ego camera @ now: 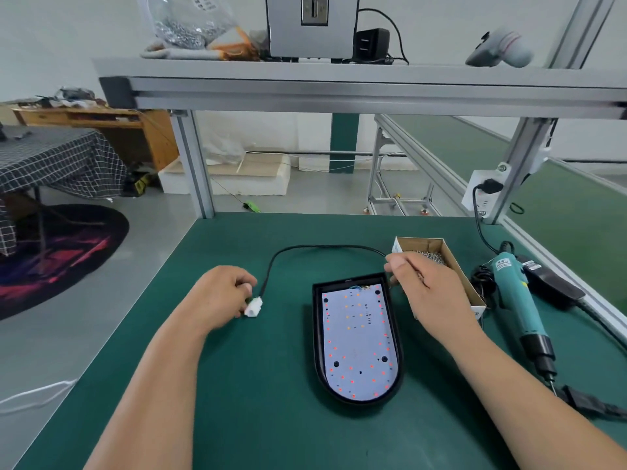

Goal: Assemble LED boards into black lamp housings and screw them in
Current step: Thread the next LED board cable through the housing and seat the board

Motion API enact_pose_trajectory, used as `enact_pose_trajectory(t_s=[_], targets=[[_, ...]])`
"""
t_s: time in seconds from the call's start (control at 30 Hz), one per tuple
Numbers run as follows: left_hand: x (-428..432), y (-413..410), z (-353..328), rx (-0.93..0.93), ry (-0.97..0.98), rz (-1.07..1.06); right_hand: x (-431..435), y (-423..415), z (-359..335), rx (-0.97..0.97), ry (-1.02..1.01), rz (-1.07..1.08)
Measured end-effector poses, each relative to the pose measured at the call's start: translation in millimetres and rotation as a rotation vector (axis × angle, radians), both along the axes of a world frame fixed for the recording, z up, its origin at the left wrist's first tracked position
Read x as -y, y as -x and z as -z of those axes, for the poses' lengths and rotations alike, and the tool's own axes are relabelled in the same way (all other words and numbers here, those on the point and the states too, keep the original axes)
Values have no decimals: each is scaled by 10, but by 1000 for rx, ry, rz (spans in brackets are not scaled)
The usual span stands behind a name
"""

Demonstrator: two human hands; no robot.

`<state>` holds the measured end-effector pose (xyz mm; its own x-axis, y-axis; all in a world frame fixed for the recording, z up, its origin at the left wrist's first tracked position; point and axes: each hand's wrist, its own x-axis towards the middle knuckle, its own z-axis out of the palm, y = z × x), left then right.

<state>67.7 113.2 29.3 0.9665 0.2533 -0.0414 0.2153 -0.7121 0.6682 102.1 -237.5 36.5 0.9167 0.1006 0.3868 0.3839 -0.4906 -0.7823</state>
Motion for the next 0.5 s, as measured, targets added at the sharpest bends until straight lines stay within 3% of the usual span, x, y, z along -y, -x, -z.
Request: enact_pose_trajectory(t_s=[0.27, 0.5], targets=[[42, 27, -56, -41, 28, -8, 128, -25, -127, -11, -156, 35], [159, -3, -59, -47, -202, 33, 467, -80, -444, 40, -306, 113]])
